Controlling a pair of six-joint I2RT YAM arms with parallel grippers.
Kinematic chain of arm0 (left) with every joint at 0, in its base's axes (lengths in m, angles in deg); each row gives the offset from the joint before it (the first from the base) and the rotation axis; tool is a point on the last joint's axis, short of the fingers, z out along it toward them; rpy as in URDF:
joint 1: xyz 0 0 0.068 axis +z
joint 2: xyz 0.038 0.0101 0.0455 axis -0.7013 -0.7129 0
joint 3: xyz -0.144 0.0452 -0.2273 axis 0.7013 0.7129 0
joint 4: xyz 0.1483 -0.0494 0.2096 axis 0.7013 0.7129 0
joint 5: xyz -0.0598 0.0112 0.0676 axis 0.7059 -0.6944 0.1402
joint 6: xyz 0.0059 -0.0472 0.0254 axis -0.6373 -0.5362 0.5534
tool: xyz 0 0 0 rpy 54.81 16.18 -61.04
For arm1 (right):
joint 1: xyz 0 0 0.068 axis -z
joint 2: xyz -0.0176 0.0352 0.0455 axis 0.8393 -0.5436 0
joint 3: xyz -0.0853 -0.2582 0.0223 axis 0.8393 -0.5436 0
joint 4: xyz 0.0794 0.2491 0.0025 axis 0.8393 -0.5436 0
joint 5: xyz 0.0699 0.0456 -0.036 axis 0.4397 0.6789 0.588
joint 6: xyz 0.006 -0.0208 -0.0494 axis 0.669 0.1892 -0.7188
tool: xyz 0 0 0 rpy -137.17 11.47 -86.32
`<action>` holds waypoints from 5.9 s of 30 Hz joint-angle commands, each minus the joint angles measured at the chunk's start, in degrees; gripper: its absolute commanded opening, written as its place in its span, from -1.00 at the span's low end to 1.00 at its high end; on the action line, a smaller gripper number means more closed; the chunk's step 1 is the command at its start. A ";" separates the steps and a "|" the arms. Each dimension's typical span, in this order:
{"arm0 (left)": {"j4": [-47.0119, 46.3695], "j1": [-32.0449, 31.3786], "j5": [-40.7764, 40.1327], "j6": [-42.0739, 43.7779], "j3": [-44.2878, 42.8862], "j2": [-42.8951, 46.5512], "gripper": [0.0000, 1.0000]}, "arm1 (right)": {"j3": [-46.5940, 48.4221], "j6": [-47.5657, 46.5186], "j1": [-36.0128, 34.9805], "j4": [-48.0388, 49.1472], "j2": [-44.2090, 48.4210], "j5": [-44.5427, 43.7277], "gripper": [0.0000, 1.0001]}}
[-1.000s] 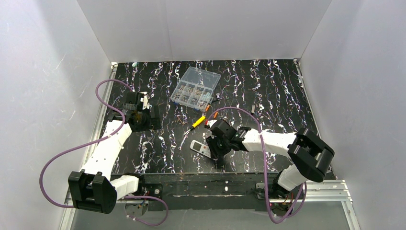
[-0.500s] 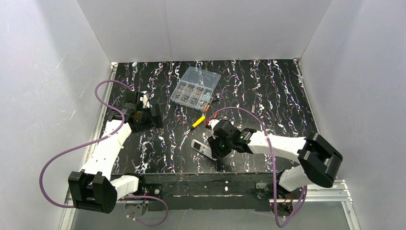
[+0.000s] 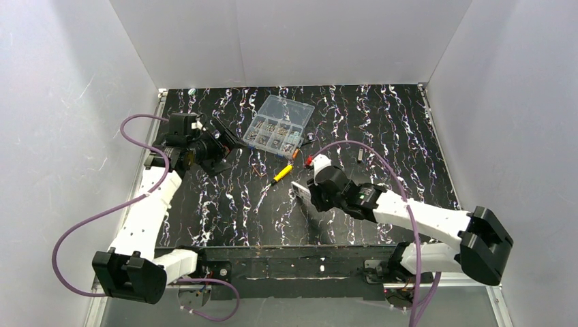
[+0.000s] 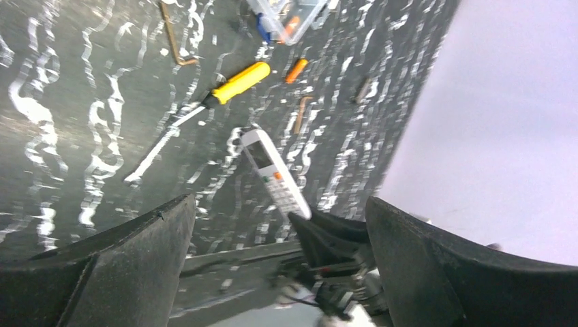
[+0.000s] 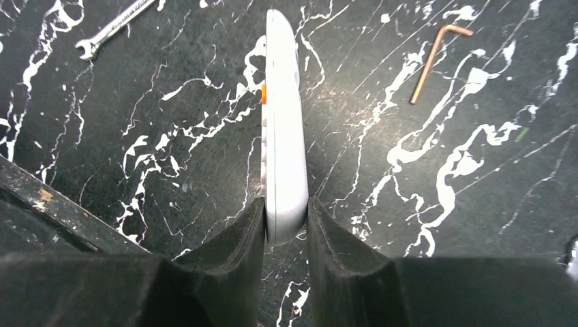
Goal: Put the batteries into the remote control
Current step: Pick up the remote control from the center of the board, then adjust the remote control.
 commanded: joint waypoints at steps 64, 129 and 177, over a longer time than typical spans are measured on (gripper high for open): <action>-18.86 -20.60 6.30 -40.35 5.36 -11.07 -1.00 | 6.59 -38.13 -16.22 22.23 9.70 -15.56 -0.03; -42.73 -20.87 -1.30 -14.33 19.26 8.92 -0.64 | 16.85 6.15 -2.38 12.92 -1.04 13.34 -0.64; -49.57 -21.14 7.72 -14.91 18.27 4.29 -0.25 | 14.60 3.75 2.85 12.08 3.76 21.24 -0.97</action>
